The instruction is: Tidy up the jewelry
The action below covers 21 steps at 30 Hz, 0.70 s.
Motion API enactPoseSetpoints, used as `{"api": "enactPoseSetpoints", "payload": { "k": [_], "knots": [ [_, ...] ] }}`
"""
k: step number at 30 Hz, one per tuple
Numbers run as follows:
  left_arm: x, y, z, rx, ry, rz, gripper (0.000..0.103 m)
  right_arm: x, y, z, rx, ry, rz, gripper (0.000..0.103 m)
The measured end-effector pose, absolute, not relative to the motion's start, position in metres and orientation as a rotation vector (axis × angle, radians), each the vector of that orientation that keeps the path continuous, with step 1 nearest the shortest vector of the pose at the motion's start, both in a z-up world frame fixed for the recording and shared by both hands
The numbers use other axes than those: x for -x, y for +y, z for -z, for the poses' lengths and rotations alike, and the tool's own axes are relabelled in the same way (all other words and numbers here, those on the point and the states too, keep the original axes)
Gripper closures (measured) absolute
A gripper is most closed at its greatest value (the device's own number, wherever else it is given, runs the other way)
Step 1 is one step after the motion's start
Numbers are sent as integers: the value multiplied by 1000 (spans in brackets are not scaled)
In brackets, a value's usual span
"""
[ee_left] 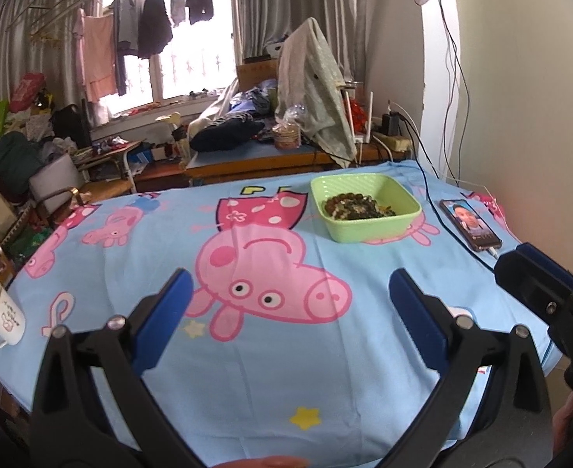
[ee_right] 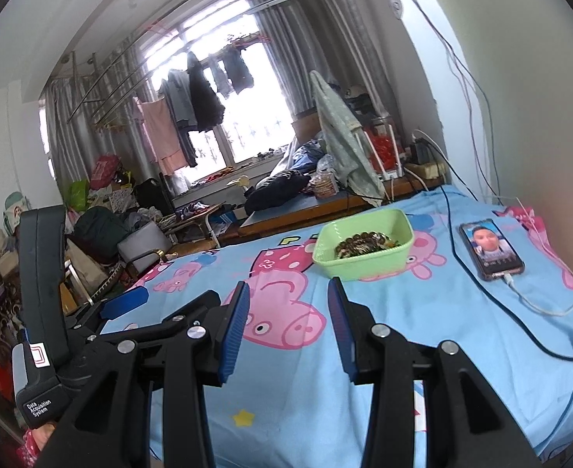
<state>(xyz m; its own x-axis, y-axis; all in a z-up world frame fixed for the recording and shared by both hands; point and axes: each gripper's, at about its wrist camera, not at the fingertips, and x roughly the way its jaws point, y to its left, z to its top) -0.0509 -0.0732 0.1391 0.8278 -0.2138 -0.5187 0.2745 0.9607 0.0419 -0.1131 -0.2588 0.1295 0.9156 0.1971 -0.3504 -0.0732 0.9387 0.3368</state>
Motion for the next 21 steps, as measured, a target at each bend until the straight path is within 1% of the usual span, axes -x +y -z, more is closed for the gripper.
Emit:
{"api": "enactPoseSetpoints", "payload": {
  "k": [9,21],
  "knots": [
    [47,-56,-141,-86,537,238,6,105,-240,-132,-286,413,-170,90],
    [47,-51,-141,-79,538,232,6,102,-237,-131,-281,425,-175,90]
  ]
}}
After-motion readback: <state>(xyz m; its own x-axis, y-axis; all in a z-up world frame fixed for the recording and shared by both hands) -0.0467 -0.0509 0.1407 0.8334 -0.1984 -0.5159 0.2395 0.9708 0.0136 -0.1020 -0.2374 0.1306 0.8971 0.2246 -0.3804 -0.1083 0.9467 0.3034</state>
